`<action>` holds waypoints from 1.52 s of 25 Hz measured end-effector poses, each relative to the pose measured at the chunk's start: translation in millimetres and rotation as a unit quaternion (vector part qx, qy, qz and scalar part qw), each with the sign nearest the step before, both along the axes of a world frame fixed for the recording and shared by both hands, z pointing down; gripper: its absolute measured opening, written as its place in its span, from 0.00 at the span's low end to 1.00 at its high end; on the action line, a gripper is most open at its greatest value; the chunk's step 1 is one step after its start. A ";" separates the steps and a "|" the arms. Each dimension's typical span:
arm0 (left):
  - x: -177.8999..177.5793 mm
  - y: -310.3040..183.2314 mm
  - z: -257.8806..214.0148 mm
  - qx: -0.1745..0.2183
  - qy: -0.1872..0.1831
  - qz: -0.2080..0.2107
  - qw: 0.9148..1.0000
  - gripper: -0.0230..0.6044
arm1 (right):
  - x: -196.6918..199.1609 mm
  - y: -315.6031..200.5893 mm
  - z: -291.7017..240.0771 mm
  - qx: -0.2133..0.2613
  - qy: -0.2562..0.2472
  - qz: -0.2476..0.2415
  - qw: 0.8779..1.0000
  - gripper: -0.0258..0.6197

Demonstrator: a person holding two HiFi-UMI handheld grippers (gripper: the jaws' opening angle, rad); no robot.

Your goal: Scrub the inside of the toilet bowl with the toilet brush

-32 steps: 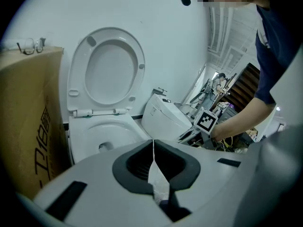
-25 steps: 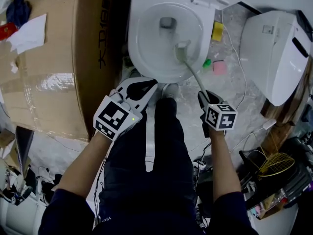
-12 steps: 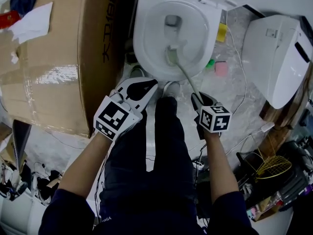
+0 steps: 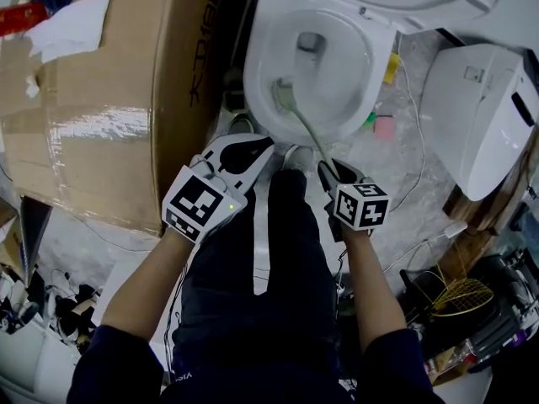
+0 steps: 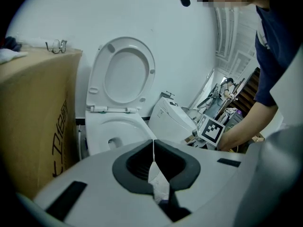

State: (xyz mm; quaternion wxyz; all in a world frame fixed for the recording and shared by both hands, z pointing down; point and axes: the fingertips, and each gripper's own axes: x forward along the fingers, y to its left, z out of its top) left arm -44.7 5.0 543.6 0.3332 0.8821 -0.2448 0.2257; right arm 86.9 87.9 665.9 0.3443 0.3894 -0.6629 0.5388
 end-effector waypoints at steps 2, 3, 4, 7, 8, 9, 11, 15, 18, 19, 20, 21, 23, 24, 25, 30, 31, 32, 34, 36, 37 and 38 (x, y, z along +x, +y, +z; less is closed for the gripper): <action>-2.1 -2.6 -0.1 0.000 0.000 -0.003 1.000 0.09 | -4.7 -5.9 0.1 0.002 -0.003 0.000 1.000 0.17; -3.5 -4.0 0.0 0.000 0.000 -0.004 1.000 0.09 | -7.1 -8.9 0.2 0.003 -0.004 -0.001 1.000 0.17; -5.0 -5.5 0.2 0.000 0.000 -0.006 1.000 0.09 | -9.3 -12.1 0.1 0.005 -0.004 -0.002 1.000 0.17; -8.2 -10.3 0.0 -0.001 0.000 -0.012 1.000 0.09 | -13.9 -22.8 -1.2 0.010 -0.008 -0.004 1.000 0.17; -8.6 -11.8 -0.1 -0.001 0.000 -0.013 1.000 0.09 | -14.8 -26.7 -1.8 0.012 -0.010 -0.004 1.000 0.17; -8.9 -13.3 0.0 -0.001 0.000 -0.014 1.000 0.09 | -15.4 -30.7 -2.1 0.013 -0.011 -0.004 1.000 0.17; -9.4 -16.3 0.5 -0.002 -0.001 -0.016 1.000 0.09 | -16.7 -39.1 -2.2 0.017 -0.013 -0.004 1.000 0.17; -9.4 -22.5 1.9 -0.003 -0.002 -0.019 1.000 0.09 | -19.1 -55.8 -2.9 0.023 -0.020 0.004 1.000 0.17; -7.6 -26.7 3.3 -0.005 -0.003 -0.020 1.000 0.09 | -20.0 -68.7 -2.8 0.027 -0.023 0.010 0.999 0.17; -6.7 -27.9 3.8 -0.006 -0.003 -0.020 1.000 0.09 | -20.0 -73.0 -2.6 0.029 -0.024 0.012 0.999 0.17; -5.6 -29.3 4.4 -0.007 -0.003 -0.020 1.000 0.09 | -19.8 -77.4 -2.3 0.031 -0.025 0.012 0.999 0.17; -4.6 -30.8 4.9 -0.007 -0.003 -0.020 1.000 0.09 | -19.4 -81.9 -1.8 0.033 -0.026 0.013 0.999 0.17; -2.6 -34.6 5.5 -0.008 -0.004 -0.019 1.000 0.09 | -18.4 -91.7 -1.3 0.038 -0.027 0.014 0.999 0.17; -1.6 -36.8 5.5 -0.008 -0.005 -0.019 1.000 0.09 | -17.9 -97.0 -1.4 0.040 -0.028 0.014 0.999 0.17; -0.5 -39.2 5.4 -0.007 -0.005 -0.018 1.000 0.09 | -17.4 -102.6 -1.6 0.043 -0.028 0.014 0.999 0.17; 6.8 -52.3 3.7 -0.005 -0.009 -0.015 1.000 0.09 | -14.0 -128.9 -3.0 0.054 -0.032 0.021 0.998 0.17; 8.4 -55.2 3.1 -0.005 -0.009 -0.014 1.000 0.09 | -13.0 -133.3 -3.2 0.056 -0.033 0.022 0.998 0.17; 10.3 -58.1 2.7 -0.004 -0.009 -0.014 1.000 0.09 | -11.8 -137.1 -3.1 0.057 -0.033 0.023 0.998 0.17; 14.3 -63.3 2.5 -0.004 -0.010 -0.013 1.000 0.09 | -8.1 -142.7 -2.2 0.058 -0.033 0.025 0.997 0.17; 19.2 -67.2 2.5 -0.003 -0.010 -0.011 1.000 0.09 | -3.4 -146.2 -1.3 0.058 -0.035 0.028 0.997 0.17; 22.0 -68.8 2.5 -0.003 -0.010 -0.009 1.000 0.09 | -0.7 -147.7 -1.1 0.058 -0.036 0.029 0.997 0.17; 24.9 -70.1 2.4 -0.004 -0.010 -0.007 1.000 0.09 | 2.2 -149.5 -1.1 0.059 -0.037 0.031 0.997 0.17</action>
